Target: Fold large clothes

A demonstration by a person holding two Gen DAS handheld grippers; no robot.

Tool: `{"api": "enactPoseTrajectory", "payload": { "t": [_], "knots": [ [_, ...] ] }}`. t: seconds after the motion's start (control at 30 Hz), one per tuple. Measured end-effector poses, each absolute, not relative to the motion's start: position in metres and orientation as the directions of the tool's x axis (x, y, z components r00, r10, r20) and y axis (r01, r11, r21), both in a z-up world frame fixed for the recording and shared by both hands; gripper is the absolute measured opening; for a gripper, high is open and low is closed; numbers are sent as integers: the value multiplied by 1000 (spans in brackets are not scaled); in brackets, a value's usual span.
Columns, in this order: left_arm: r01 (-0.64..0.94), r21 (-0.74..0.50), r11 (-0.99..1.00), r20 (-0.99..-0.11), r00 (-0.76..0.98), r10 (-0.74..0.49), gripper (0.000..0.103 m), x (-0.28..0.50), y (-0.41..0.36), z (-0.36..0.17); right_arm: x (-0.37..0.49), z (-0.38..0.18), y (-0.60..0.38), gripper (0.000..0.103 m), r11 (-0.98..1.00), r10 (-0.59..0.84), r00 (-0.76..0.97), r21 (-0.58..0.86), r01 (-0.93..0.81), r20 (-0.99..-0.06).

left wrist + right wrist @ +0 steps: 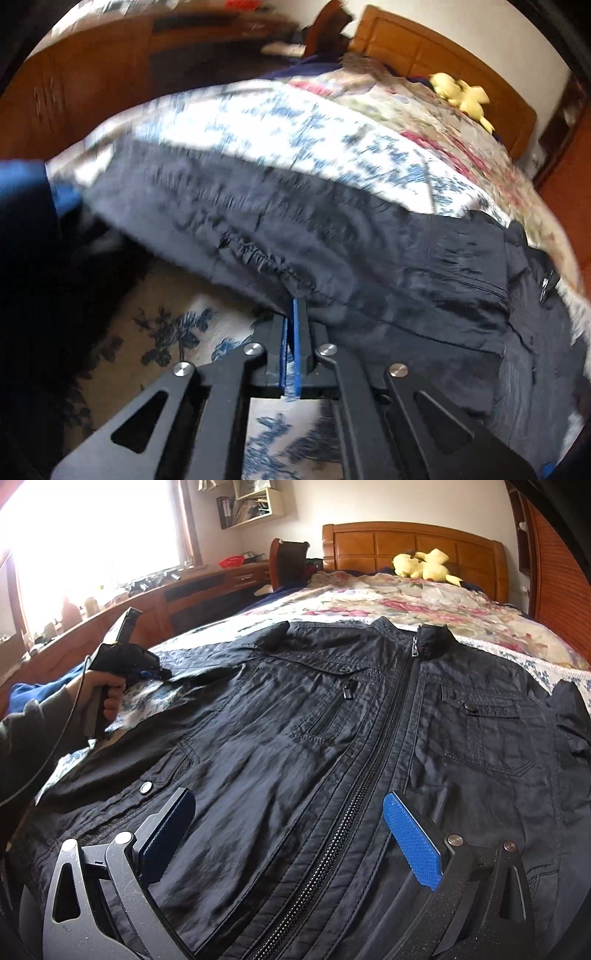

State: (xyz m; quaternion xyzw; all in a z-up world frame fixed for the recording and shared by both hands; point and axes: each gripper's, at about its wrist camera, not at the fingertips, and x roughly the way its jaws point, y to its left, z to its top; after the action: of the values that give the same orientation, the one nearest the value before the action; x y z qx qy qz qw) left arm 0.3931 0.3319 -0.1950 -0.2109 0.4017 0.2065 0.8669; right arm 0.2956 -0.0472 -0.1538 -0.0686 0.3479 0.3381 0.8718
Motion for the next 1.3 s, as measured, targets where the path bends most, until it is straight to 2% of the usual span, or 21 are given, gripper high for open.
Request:
{"api": "enactPoseTrajectory", "payload": {
  "t": [0.1,0.27,0.47,0.6,0.67,0.8,0.87,1.0,1.3],
  "knots": [
    [-456,-156,876,-746,636,198,0,396,300,-163,295,-153,-48,103,763,543,532,117,-636,-650],
    [-265,-137,954,-695,712,97,0,389,226,-111,292,-152,-48,103,764,545,539,115,-635,-643],
    [-156,-49,987,-708,702,76,1,383,178,-89,289,-150,-47,103,765,544,546,109,-635,-637],
    [-122,-21,992,-717,693,70,13,370,170,-91,287,-148,-48,103,766,543,550,106,-634,-634],
    [-106,-37,994,-706,707,49,25,356,168,-87,289,-148,-49,103,766,544,552,106,-633,-632],
    [-120,-42,992,-670,740,61,42,334,174,-79,290,-149,-48,103,766,543,551,105,-634,-634],
    [-133,-37,990,-660,748,76,55,330,182,-80,289,-149,-48,103,766,543,551,104,-634,-634],
    [-184,-50,982,-686,721,101,56,339,209,-97,290,-149,-48,103,766,542,551,104,-634,-634],
    [-316,-39,948,-775,609,171,56,368,271,-171,289,-149,-48,103,766,542,550,104,-635,-635]
  ]
}}
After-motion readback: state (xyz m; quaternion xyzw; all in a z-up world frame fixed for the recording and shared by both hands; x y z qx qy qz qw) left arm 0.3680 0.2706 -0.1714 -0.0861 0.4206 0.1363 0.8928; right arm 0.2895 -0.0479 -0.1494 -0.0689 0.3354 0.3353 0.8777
